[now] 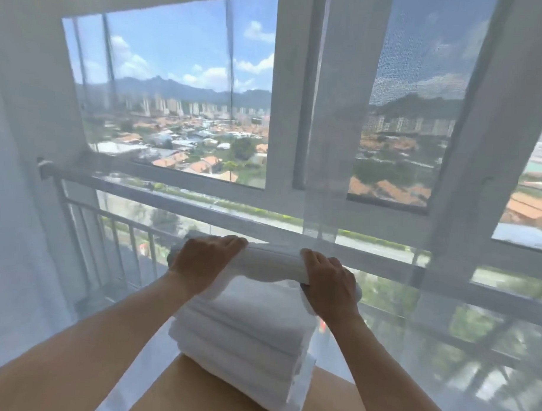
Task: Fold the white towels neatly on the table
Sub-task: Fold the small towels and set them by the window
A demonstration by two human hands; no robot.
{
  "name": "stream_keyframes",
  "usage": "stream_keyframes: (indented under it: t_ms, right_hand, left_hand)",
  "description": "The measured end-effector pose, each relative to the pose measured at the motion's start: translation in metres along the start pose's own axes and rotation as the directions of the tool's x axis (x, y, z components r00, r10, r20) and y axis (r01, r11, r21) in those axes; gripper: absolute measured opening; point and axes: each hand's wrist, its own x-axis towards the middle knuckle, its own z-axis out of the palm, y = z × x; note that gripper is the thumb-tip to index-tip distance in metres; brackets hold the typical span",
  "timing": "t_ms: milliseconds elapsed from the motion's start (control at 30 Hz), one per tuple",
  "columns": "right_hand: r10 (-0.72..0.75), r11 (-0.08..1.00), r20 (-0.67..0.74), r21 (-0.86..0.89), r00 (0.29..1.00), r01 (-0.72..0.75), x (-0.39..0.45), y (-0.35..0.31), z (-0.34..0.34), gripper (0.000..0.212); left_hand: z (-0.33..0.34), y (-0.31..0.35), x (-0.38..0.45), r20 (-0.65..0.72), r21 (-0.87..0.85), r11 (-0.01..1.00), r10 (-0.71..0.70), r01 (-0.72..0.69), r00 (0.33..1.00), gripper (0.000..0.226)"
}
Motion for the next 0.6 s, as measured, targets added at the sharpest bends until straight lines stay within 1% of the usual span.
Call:
stream_keyframes:
  t_ms: [100, 200, 300, 367, 433, 467, 567, 600]
  right_hand:
    - [0.048, 0.999, 0.014, 0.020, 0.999, -0.048, 0.030, -0.012, 0.012, 0.039]
    - [0.059, 0.998, 0.012, -0.012, 0.998, -0.059, 0.057, -0.021, 0.018, 0.038]
    - [0.069, 0.996, 0.000, -0.065, 0.998, -0.069, 0.076, -0.028, 0.023, 0.039]
    - [0.076, 0.990, -0.014, -0.119, 0.997, -0.077, 0.078, -0.033, 0.029, 0.038]
    - [0.093, 0.982, -0.033, -0.159, 0.995, -0.097, 0.071, -0.039, 0.038, 0.037]
    - [0.106, 0.979, -0.042, -0.170, 0.994, -0.111, 0.066, -0.043, 0.043, 0.038]
    - [0.125, 0.971, -0.037, -0.201, 0.991, -0.130, 0.039, -0.061, 0.068, 0.047]
    - [0.146, 0.969, 0.000, -0.204, 0.989, -0.143, 0.030, -0.067, 0.078, 0.051]
  left_hand:
    - [0.017, -0.031, 0.022, -0.002, 0.033, 0.999, 0.027, -0.027, 1.000, 0.057]
    - [0.039, -0.063, 0.044, -0.025, 0.001, 0.996, 0.089, -0.089, 0.996, 0.059]
    - [0.059, -0.088, 0.060, -0.176, -0.033, 0.984, 0.166, -0.174, 0.970, 0.071]
    - [0.073, -0.097, 0.065, -0.252, -0.070, 0.972, 0.199, -0.223, 0.947, 0.065]
    - [0.091, -0.108, 0.063, -0.344, -0.071, 0.953, 0.253, -0.293, 0.904, 0.055]
    - [0.101, -0.113, 0.059, -0.366, -0.077, 0.943, 0.275, -0.323, 0.889, 0.054]
    - [0.135, -0.126, 0.035, -0.366, -0.137, 0.888, 0.367, -0.439, 0.855, 0.063]
    - [0.147, -0.129, 0.024, -0.341, -0.164, 0.868, 0.396, -0.469, 0.852, 0.071]
